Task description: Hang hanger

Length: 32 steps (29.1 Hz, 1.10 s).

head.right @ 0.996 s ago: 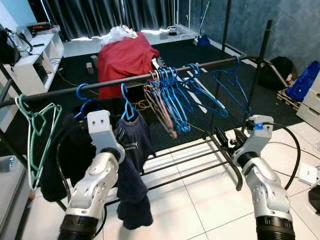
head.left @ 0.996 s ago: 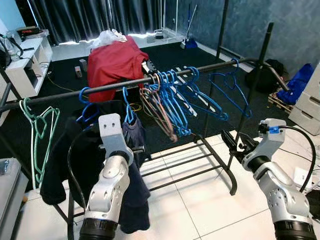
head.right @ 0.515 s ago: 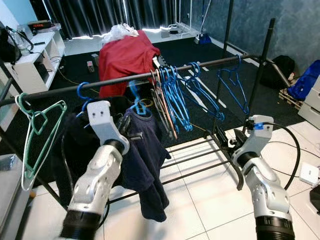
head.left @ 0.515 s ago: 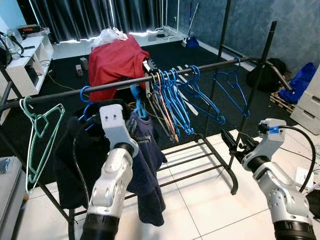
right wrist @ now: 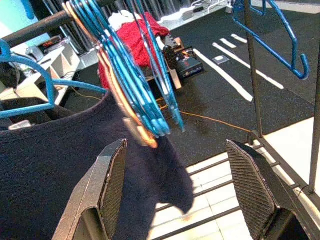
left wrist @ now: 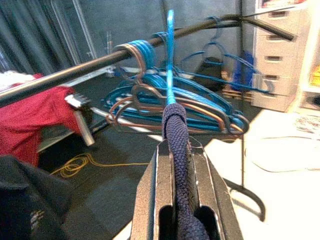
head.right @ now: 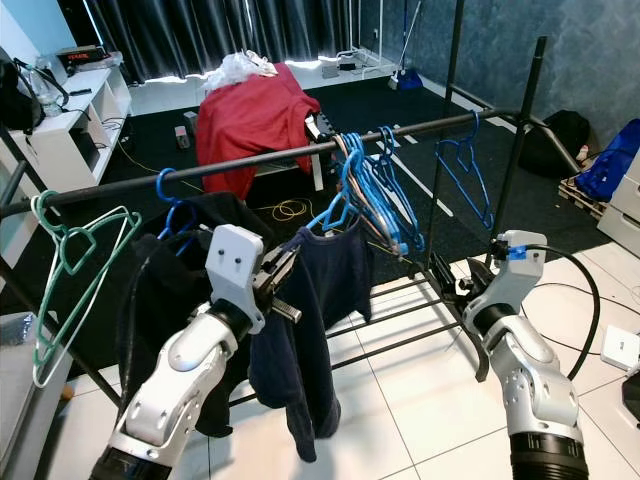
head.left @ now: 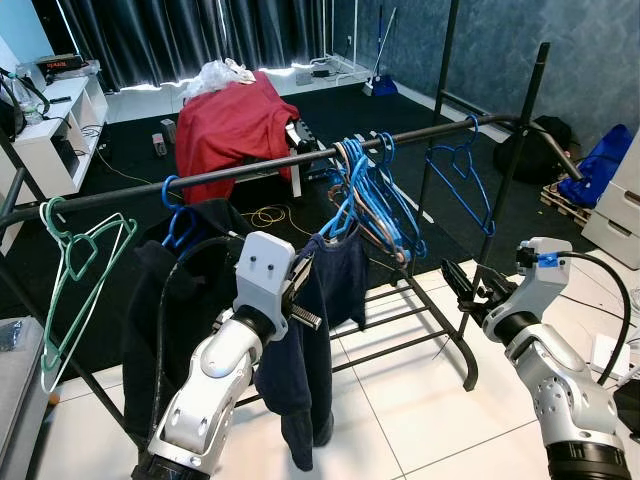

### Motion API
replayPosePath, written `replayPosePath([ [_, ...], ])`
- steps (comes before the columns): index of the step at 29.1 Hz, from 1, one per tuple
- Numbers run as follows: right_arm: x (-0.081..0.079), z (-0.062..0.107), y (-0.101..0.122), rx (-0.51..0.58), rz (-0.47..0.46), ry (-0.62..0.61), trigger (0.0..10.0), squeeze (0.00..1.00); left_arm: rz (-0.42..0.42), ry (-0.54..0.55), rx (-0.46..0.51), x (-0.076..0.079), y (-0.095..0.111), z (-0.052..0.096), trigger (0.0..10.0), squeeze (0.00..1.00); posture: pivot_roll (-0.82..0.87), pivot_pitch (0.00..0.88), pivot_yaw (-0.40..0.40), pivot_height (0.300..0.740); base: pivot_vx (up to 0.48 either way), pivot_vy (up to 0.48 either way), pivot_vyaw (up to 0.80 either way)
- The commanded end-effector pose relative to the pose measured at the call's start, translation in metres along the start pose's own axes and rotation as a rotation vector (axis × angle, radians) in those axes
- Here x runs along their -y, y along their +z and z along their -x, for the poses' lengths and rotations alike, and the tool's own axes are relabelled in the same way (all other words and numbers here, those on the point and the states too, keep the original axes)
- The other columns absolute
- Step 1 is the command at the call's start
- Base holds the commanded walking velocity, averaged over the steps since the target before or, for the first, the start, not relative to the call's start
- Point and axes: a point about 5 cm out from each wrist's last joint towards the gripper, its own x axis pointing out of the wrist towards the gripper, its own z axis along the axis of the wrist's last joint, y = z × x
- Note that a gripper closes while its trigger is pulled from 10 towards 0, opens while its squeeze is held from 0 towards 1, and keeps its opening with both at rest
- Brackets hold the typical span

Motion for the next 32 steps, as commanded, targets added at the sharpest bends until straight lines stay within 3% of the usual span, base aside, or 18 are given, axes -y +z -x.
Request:
replayPosePath([
  [1, -0.003, -0.002, -0.004, -0.017, 0.000, 0.008, 10.0, 0.00, -0.006, 0.108, 0.019, -0.016, 0.004, -0.003, 10.0, 0.00, -0.12, 0.000, 0.058, 0.735, 0.000, 0.000, 0.00],
  [4, -0.003, -0.002, -0.004, -0.017, 0.002, 0.006, 10.0, 0.00, 0.040, 0.269, -0.020, -0.028, -0.001, -0.004, 10.0, 0.00, -0.13, 0.000, 0.059, 0.735, 0.000, 0.000, 0.00],
  [12, -0.002, -0.001, -0.004, -0.016, 0.001, 0.004, 10.0, 0.00, 0.022, 0.371, -0.071, -0.040, -0.010, 0.000, 10.0, 0.00, -0.13, 0.000, 0.059, 0.735, 0.000, 0.000, 0.00],
  [21, -0.003, -0.001, -0.004, -0.016, 0.000, 0.003, 10.0, 0.00, 0.108, 0.422, -0.075, -0.031, -0.011, -0.004, 10.0, 0.00, -0.13, 0.000, 0.060, 0.735, 0.000, 0.000, 0.00],
  [23, -0.003, -0.001, -0.004, -0.016, -0.001, 0.003, 10.0, 0.00, 0.192, 0.450, -0.077, -0.023, -0.014, -0.009, 10.0, 0.00, -0.13, 0.000, 0.059, 0.735, 0.000, 0.000, 0.00],
  [25, -0.003, -0.001, -0.004, -0.016, -0.001, 0.003, 10.0, 0.00, 0.192, 0.450, -0.077, -0.023, -0.014, -0.009, 10.0, 0.00, -0.13, 0.000, 0.059, 0.735, 0.000, 0.000, 0.00],
  [27, -0.003, -0.001, -0.004, -0.016, -0.001, 0.003, 10.0, 0.00, 0.258, 0.443, -0.039, -0.016, -0.008, -0.017, 10.0, 0.00, -0.13, 0.000, 0.060, 0.735, 0.000, 0.000, 0.00],
  [32, -0.003, -0.001, -0.004, -0.016, -0.002, 0.002, 10.0, 0.00, 0.260, 0.452, 0.000, -0.018, -0.001, -0.024, 10.0, 0.00, -0.13, 0.000, 0.060, 0.735, 0.000, 0.000, 0.00],
])
